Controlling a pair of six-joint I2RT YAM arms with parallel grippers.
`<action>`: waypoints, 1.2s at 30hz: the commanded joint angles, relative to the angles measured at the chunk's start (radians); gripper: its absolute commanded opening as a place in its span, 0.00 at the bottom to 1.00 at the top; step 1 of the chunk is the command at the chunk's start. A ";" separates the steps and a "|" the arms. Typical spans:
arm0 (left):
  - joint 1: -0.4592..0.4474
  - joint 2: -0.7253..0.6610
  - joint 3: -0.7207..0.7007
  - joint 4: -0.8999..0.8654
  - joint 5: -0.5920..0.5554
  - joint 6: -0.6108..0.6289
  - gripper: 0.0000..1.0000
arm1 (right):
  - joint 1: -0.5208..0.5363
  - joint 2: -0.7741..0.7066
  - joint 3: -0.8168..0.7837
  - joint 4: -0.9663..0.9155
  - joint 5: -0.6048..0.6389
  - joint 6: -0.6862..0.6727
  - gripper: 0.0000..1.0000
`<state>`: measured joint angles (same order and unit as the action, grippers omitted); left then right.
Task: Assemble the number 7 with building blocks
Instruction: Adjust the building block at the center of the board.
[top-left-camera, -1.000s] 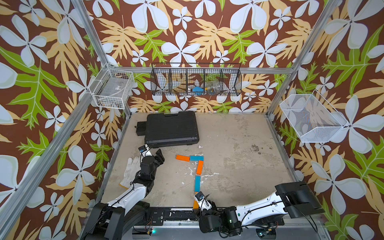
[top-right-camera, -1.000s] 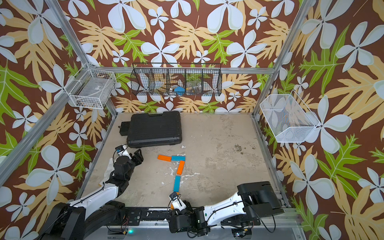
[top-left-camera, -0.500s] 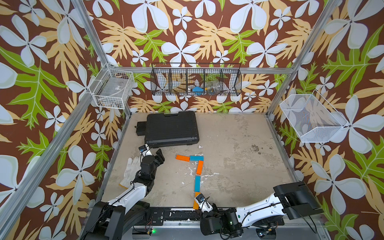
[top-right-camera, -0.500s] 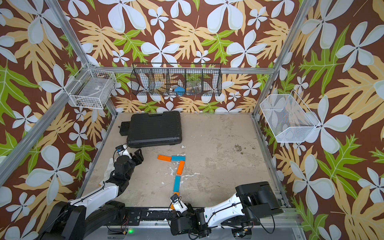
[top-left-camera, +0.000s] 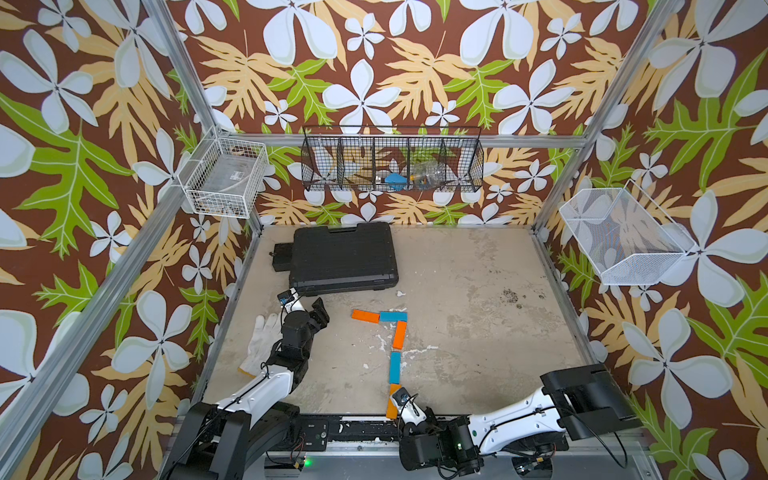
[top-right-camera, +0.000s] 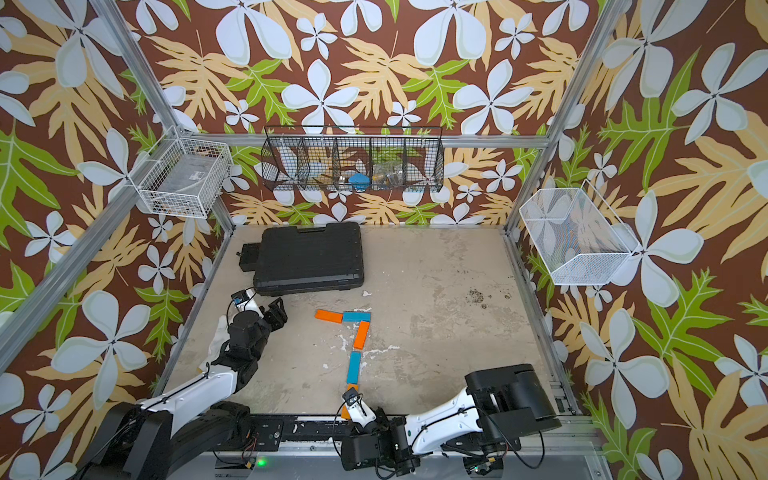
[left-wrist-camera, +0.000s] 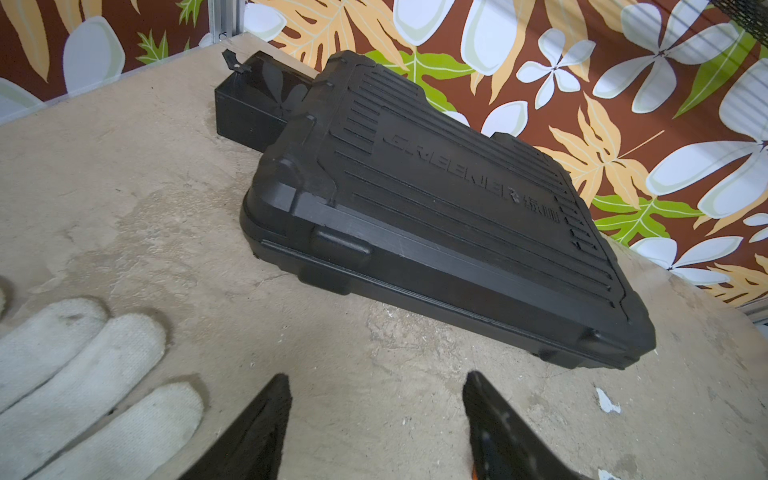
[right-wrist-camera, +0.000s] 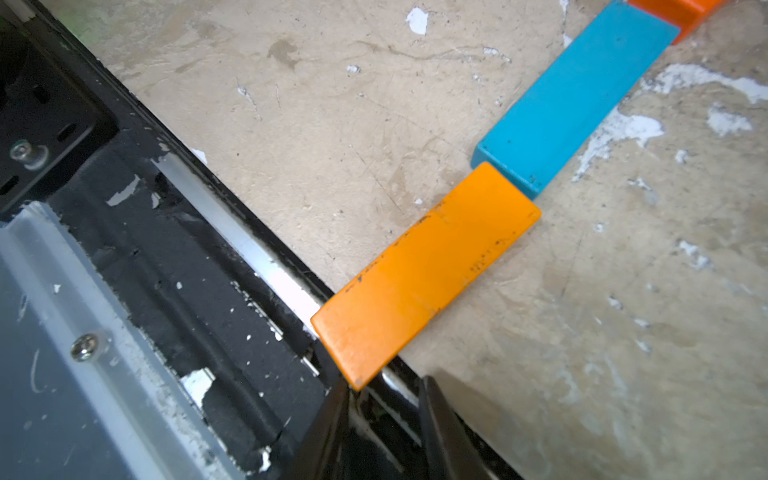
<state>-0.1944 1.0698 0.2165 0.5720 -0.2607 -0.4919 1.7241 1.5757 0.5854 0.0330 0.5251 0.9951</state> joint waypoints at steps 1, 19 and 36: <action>0.002 0.001 0.004 0.011 -0.001 0.003 0.69 | -0.008 0.010 0.008 -0.010 -0.001 0.010 0.32; 0.003 0.004 0.003 0.012 -0.003 0.003 0.69 | -0.037 0.000 -0.019 -0.014 -0.002 0.020 0.31; 0.002 0.006 0.006 0.012 -0.002 0.003 0.69 | -0.069 0.001 -0.046 0.025 -0.020 -0.003 0.31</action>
<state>-0.1944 1.0756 0.2165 0.5720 -0.2611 -0.4923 1.6573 1.5700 0.5442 0.1188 0.5186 0.9932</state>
